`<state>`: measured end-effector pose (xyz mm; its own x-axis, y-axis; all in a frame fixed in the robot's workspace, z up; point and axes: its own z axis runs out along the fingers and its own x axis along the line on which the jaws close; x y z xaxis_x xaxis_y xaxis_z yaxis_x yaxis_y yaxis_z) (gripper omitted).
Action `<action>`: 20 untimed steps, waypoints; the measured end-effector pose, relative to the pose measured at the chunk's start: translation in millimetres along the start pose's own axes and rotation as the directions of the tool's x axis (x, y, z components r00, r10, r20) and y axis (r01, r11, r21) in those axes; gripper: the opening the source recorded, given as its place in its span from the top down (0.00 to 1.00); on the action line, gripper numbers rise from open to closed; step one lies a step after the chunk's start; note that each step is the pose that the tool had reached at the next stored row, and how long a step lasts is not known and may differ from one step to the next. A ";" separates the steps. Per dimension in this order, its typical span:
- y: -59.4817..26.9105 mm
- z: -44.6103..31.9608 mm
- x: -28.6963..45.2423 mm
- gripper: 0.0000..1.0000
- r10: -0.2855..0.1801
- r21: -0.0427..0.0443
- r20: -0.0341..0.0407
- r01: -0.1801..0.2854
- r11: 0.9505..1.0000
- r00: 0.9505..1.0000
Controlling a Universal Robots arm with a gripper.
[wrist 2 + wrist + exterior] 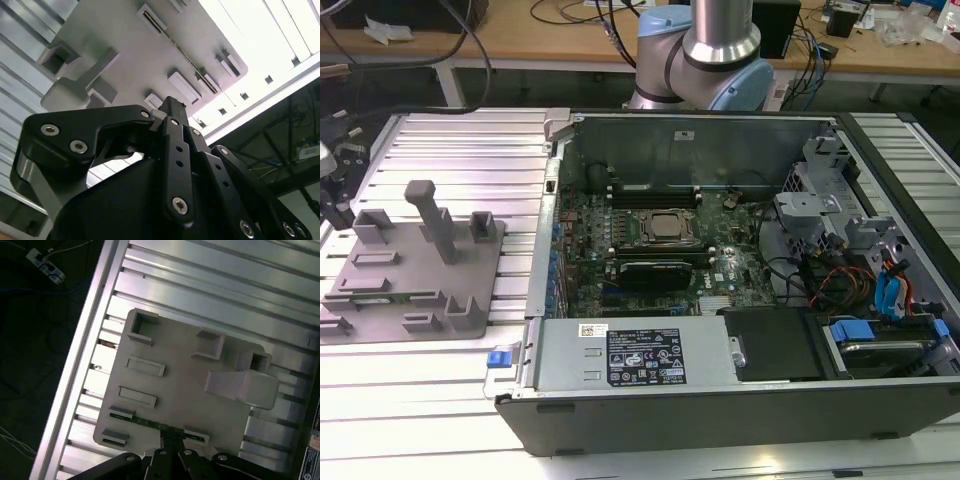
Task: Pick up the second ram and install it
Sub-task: 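Pick up the second ram and move it above second insertion slot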
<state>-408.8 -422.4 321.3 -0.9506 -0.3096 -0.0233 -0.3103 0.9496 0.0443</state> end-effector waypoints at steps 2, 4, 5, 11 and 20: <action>0.0 0.0 0.0 0.92 -0.037 0.000 -0.002 0.037 0.999 0.999; 0.0 0.0 0.0 0.92 -0.086 -0.001 -0.004 0.086 0.996 0.996; 0.0 0.0 0.0 0.92 -0.113 -0.001 -0.006 0.113 0.994 0.994; 0.0 0.0 0.0 0.92 -0.268 -0.002 -0.014 0.268 0.963 0.963; 0.1 0.2 0.1 0.92 -0.525 -0.012 -0.024 0.525 0.851 0.851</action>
<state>-408.9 -422.3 321.2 -0.6460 -0.7631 -0.0194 -0.7632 0.6451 0.0372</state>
